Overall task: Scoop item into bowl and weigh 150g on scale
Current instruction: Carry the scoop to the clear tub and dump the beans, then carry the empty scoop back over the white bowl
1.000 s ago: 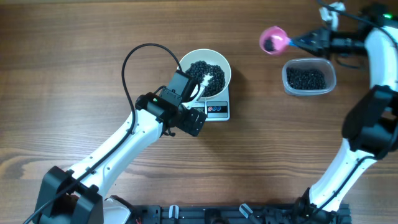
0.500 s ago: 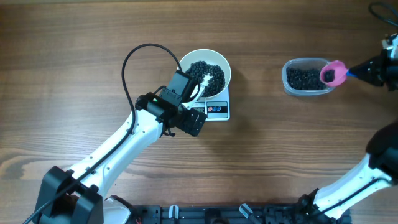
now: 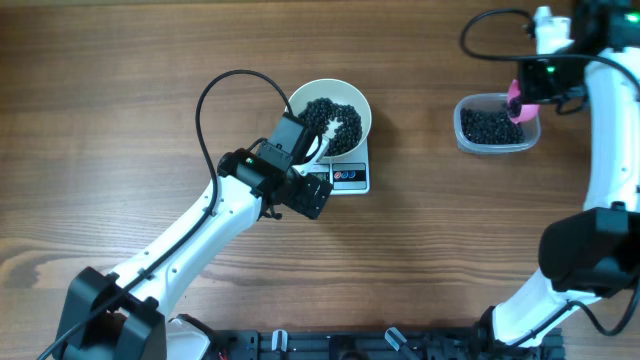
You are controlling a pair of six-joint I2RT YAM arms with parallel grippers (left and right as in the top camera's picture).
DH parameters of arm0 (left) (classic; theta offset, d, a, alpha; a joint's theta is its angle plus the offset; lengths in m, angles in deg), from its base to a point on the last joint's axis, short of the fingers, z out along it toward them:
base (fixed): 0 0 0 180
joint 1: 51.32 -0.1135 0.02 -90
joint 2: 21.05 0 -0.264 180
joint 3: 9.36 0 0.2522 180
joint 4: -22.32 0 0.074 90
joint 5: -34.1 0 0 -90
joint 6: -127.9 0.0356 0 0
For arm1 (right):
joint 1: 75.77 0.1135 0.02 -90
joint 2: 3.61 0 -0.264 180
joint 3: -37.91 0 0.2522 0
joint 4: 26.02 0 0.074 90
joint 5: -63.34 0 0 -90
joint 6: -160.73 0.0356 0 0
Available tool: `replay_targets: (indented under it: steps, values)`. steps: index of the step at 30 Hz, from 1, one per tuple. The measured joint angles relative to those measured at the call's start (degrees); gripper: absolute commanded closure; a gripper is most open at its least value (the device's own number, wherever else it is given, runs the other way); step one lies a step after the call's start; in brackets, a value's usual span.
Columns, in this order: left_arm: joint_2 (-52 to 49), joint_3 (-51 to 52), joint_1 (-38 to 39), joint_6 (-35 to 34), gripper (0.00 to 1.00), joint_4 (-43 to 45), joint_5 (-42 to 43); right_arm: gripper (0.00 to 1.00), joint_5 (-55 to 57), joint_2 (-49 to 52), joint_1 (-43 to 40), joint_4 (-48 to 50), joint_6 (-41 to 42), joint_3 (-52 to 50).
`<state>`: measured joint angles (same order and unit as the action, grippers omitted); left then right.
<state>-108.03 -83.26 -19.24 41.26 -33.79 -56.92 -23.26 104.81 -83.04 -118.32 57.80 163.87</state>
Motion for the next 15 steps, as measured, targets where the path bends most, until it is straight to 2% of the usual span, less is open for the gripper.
replay_targets:
  steps: [4,8,13,15]
  values:
    - [0.0,0.0,0.0,0.0,0.0,0.0,0.0,0.96,10.5,0.0,5.0,1.1,-2.7,0.0]
    - [0.0,0.0,0.0,0.0,0.0,0.0,0.0,0.95,16.2,0.0,7.8,1.4,-6.2,0.0]
    - [0.0,0.0,0.0,0.0,0.0,0.0,0.0,0.96,17.7,0.0,7.8,2.7,-7.1,0.0]
    - [0.0,0.0,0.0,0.0,0.0,0.0,0.0,0.96,15.0,0.0,7.6,5.0,-7.4,0.0]
